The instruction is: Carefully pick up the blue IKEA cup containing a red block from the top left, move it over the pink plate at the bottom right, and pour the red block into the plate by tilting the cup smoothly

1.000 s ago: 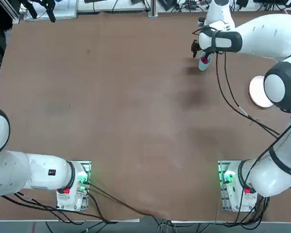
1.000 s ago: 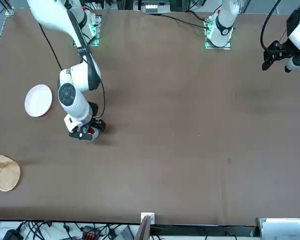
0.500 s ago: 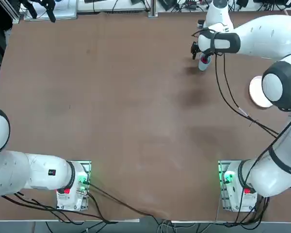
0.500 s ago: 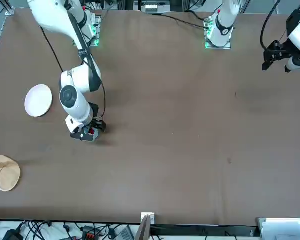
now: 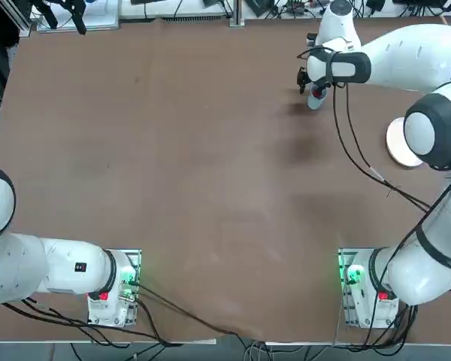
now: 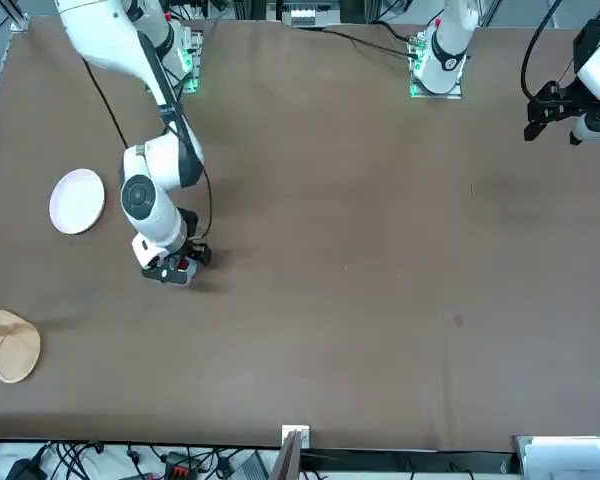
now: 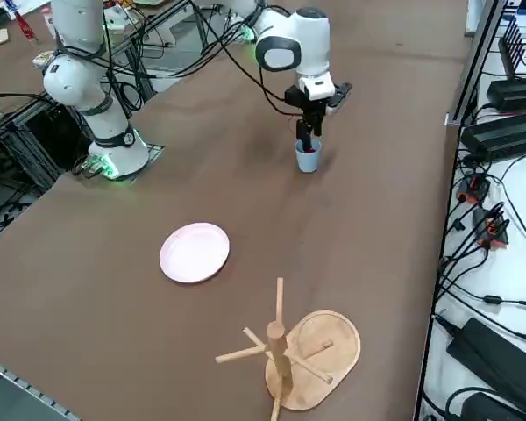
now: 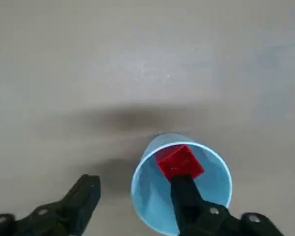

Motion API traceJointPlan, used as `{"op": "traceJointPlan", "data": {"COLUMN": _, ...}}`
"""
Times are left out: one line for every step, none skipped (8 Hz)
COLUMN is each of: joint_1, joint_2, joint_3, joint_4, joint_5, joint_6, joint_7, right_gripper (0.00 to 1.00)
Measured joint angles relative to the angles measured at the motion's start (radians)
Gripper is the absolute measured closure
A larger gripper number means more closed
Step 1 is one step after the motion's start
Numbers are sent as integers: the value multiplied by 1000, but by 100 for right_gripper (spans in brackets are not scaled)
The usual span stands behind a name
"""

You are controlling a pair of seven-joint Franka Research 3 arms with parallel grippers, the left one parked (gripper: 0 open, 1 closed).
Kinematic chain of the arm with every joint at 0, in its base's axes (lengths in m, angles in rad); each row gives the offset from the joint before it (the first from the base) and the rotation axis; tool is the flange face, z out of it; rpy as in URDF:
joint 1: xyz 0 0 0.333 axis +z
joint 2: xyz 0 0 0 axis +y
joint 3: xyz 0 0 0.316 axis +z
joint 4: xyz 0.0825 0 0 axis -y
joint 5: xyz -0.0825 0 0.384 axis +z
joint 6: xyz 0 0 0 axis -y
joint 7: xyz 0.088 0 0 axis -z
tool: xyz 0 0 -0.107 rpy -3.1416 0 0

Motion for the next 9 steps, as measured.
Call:
{"op": "traceJointPlan", "data": {"joint_1": -1, "joint_2": 0, "joint_3": -2, "joint_4": 0, "joint_5": 0, "joint_6": 0, "joint_7": 0, "right_gripper": 37}}
{"op": "traceJointPlan", "data": {"joint_1": -2, "joint_2": 0, "joint_3": -2, "joint_4": 0, "joint_5": 0, "joint_6": 0, "joint_7": 0, "right_gripper": 50}}
{"op": "traceJointPlan", "data": {"joint_1": -2, "joint_2": 1, "joint_3": -2, "joint_4": 0, "joint_5": 0, "joint_6": 0, "joint_7": 0, "right_gripper": 57}}
{"op": "traceJointPlan", "data": {"joint_1": -2, "joint_2": 1, "joint_3": -2, "joint_4": 0, "joint_5": 1, "joint_6": 0, "joint_7": 5, "right_gripper": 81}}
{"op": "traceJointPlan", "data": {"joint_1": -2, "joint_2": 0, "joint_3": -3, "joint_4": 1, "joint_5": 1, "joint_6": 0, "joint_7": 12, "right_gripper": 95}}
{"op": "traceJointPlan", "data": {"joint_1": -2, "joint_2": -3, "joint_3": -5, "joint_4": 2, "joint_5": 1, "joint_6": -1, "joint_7": 14, "right_gripper": 97}}
{"op": "traceJointPlan", "data": {"joint_1": -3, "joint_2": -4, "joint_3": -6, "joint_4": 2, "joint_5": 1, "joint_6": -1, "joint_7": 15, "right_gripper": 97}}
{"op": "traceJointPlan", "data": {"joint_1": -3, "joint_2": -4, "joint_3": -6, "joint_4": 2, "joint_5": 1, "joint_6": -2, "joint_7": 15, "right_gripper": 97}}
{"op": "traceJointPlan", "data": {"joint_1": -4, "joint_2": -5, "joint_3": -7, "joint_4": 8, "joint_5": 1, "joint_6": -22, "joint_7": 15, "right_gripper": 97}}
